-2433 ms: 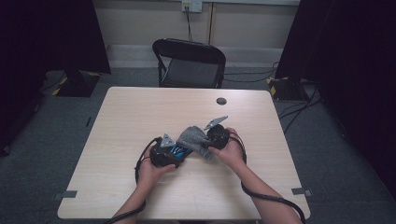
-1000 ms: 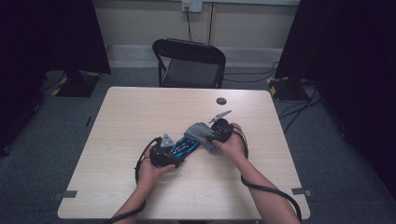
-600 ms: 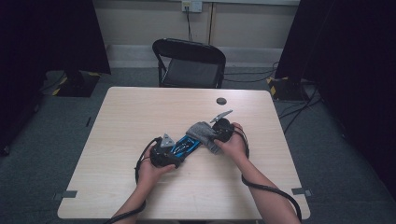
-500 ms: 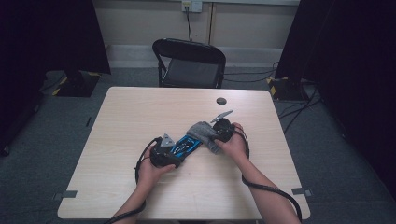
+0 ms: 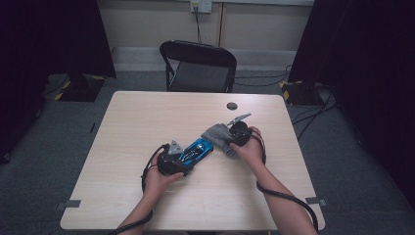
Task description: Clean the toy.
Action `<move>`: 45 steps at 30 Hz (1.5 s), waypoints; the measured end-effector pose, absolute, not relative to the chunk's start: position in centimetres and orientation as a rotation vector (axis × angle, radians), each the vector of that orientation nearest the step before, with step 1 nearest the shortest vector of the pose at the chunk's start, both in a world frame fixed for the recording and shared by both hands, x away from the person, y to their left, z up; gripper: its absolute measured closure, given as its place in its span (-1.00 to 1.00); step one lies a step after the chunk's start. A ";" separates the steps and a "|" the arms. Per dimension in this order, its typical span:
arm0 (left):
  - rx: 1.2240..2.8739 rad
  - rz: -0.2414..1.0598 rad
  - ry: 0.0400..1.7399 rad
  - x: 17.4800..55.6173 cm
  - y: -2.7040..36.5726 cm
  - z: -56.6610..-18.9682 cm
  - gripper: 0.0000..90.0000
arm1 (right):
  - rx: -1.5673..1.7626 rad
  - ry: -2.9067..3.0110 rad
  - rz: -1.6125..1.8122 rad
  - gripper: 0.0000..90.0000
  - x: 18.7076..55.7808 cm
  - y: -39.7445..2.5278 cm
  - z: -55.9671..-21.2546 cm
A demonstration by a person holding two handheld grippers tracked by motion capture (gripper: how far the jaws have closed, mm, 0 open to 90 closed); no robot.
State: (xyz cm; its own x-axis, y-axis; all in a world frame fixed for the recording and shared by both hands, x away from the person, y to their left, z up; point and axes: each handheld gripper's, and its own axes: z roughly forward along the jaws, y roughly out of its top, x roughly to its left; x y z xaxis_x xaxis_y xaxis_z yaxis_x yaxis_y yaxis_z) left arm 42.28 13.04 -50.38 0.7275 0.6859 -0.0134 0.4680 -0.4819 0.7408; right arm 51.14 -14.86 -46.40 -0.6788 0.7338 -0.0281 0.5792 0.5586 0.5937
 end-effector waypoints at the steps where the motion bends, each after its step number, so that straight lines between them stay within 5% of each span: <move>1: 2.168 0.367 0.868 42.3 13.0 -50.4 -0.46 | 1.089 2.520 0.819 0.66 51.2 -15.0 -46.3; 14: 2.168 0.367 0.869 42.3 13.0 -50.4 -0.46 | 0.903 2.530 0.920 0.66 48.9 -13.6 -42.5; 45: 2.172 0.371 0.868 42.3 13.1 -50.4 -0.46 | 0.605 2.702 0.966 0.65 44.4 -7.9 -43.6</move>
State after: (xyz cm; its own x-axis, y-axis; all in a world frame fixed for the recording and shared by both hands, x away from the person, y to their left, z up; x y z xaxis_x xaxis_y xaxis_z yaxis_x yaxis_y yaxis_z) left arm 42.30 13.08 -50.36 0.7275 0.6860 -0.0099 0.4674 -0.4850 0.7391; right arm 44.39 -7.90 -43.65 -0.8941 0.4443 -0.0566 0.3077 0.7011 0.6433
